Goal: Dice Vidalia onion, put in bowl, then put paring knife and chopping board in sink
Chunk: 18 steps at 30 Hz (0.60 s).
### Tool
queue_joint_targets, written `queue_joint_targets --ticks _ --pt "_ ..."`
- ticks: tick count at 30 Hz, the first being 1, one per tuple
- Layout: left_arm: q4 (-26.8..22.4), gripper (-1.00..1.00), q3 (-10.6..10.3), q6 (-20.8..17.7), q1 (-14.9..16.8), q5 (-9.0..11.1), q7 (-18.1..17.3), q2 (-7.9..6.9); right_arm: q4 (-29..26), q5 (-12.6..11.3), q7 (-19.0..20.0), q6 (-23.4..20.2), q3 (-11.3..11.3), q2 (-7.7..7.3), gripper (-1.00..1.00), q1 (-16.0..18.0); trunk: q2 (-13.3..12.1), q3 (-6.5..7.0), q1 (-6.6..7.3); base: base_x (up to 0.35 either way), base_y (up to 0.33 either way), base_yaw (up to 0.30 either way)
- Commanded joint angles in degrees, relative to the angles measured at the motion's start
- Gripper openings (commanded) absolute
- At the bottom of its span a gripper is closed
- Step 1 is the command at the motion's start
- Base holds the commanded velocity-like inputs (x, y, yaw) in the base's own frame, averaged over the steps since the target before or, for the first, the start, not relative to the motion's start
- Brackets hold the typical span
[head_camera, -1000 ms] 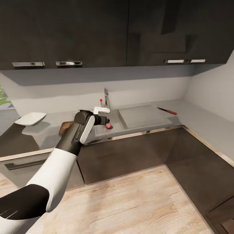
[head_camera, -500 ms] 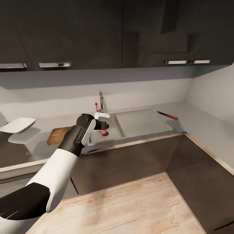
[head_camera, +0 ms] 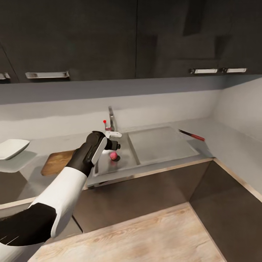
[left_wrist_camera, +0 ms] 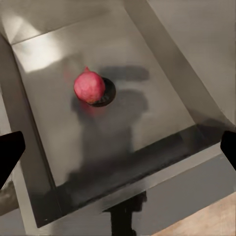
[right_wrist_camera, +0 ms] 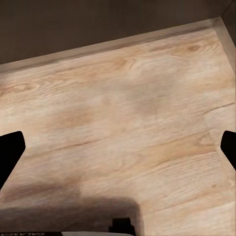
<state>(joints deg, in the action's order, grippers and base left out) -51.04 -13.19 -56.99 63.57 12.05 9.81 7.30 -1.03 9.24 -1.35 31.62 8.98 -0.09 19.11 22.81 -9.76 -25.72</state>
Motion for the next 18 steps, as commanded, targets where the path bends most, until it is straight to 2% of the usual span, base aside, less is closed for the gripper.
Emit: queue_joint_targets --ticks 1,10,18 --pt "0.3 1.00 -0.1 -0.2 0.1 0.6 0.6 -0.04 0.1 0.6 -0.1 0.2 0.4 0.00 1.00 0.1 0.1 -0.11 -0.07 0.325 0.000 0.000" --pt "3.3 1.00 -0.1 0.9 0.1 0.6 0.5 -0.03 0.1 0.6 -0.1 0.2 0.5 0.18 1.00 0.1 0.1 -0.11 -0.07 0.325 0.000 0.000" --pt "9.0 1.00 -0.1 5.8 0.1 0.6 0.5 -0.09 0.1 0.6 -0.1 0.2 0.5 0.26 1.00 0.1 0.1 -0.11 -0.07 0.319 0.019 0.000"
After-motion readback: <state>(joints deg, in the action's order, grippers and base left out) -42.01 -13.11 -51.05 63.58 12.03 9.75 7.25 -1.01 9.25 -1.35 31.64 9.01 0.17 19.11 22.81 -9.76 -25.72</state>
